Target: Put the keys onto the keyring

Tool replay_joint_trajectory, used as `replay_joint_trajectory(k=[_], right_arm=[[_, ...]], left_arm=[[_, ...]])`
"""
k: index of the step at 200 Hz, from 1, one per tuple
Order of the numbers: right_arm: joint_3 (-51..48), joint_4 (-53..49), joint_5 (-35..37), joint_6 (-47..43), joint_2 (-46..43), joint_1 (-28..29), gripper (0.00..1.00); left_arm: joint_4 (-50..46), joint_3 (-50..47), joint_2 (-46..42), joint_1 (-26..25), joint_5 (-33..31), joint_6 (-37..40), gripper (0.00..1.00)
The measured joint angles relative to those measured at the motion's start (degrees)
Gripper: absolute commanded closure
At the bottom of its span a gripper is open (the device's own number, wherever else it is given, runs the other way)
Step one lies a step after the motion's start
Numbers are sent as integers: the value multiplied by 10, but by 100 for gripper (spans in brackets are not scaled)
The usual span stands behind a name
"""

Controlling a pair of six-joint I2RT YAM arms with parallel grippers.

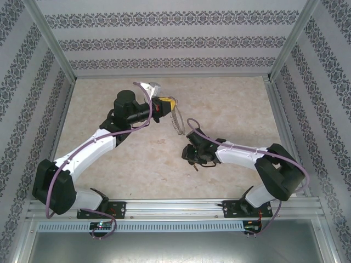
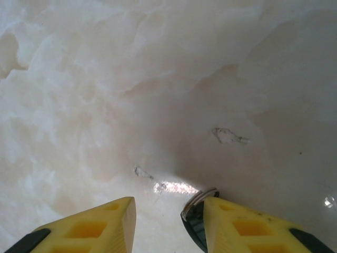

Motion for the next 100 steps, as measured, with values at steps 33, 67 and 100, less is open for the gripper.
replay_joint_trajectory(k=[33, 67, 100], right_arm=[[5, -7, 14, 12, 11, 0, 68], [9, -18, 26, 13, 12, 0, 70], [13, -24, 32, 11, 19, 0, 89]], left_arm=[[17, -9, -8, 4, 0, 0, 100], [30, -19, -9, 4, 3, -5, 100], [43, -23, -9, 4, 9, -10, 100]])
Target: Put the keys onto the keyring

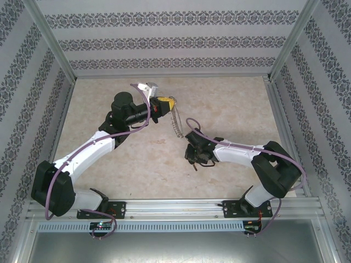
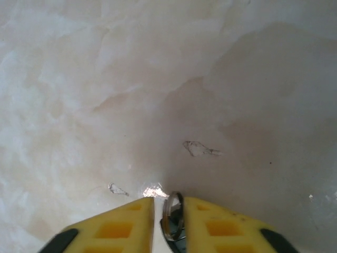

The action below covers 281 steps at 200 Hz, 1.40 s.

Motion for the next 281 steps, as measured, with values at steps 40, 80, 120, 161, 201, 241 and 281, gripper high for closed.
replay_joint_trajectory(k=[40, 80, 120, 161, 201, 241, 281], right_arm=[[3, -5, 3, -7, 1, 2, 100], [3, -24, -6, -83, -65, -33, 100], [14, 9, -90, -204, -197, -161, 100], [60, 74, -263, -317, -228, -278, 100], [108, 114, -422, -386, -222, -321, 100], [129, 129, -526, -416, -214, -334, 100], [136, 135, -562, -424, -212, -335, 100]], left_arm=[[2, 0, 0, 0, 2, -2, 100], [-11, 5, 0, 0, 2, 0, 100], [-57, 38, 0, 0, -5, 32, 100], [-100, 67, 11, 0, -13, 81, 100], [-132, 109, 52, 0, 37, 136, 100], [-160, 138, 80, 0, 87, 173, 100], [-186, 211, 113, 0, 146, 192, 100]])
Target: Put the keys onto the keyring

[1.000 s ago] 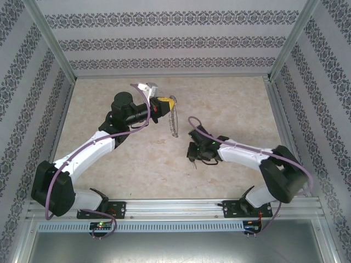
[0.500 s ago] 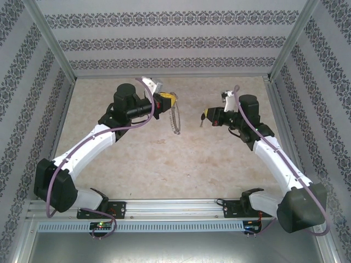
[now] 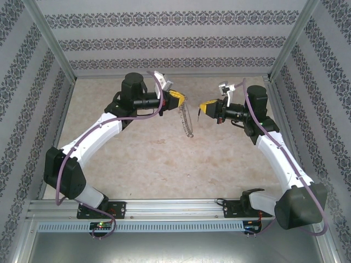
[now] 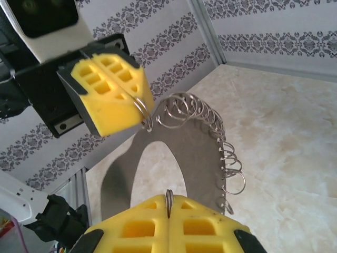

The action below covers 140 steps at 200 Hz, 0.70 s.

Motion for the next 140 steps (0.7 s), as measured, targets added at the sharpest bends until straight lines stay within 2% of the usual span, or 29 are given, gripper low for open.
replay_joint_trajectory(k=[53, 140], right_arm=[[0, 7, 21, 0, -19, 0, 100], [9, 21, 88, 1, -43, 48, 100]], left_arm=[[-9, 51, 38, 0, 64, 4, 100], [-11, 55, 52, 0, 95, 3, 100]])
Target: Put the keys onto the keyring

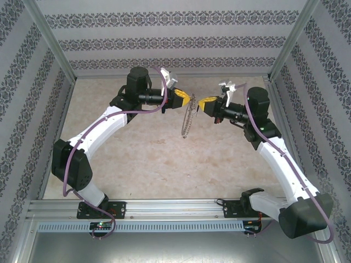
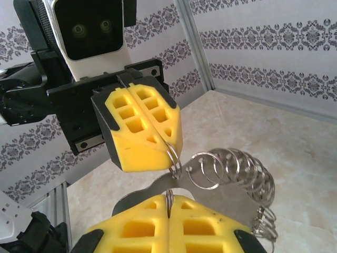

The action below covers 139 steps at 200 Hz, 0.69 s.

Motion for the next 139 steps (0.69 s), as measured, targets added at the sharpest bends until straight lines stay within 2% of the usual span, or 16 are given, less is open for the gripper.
replay_joint_trajectory(k=[70, 139], right_arm=[[34, 11, 15, -3, 32, 31, 100], [42, 12, 19, -12, 46, 39, 100]], left_arm=[[0, 2, 0, 0, 9, 0, 100], [-2, 11, 6, 0, 17, -2, 100]])
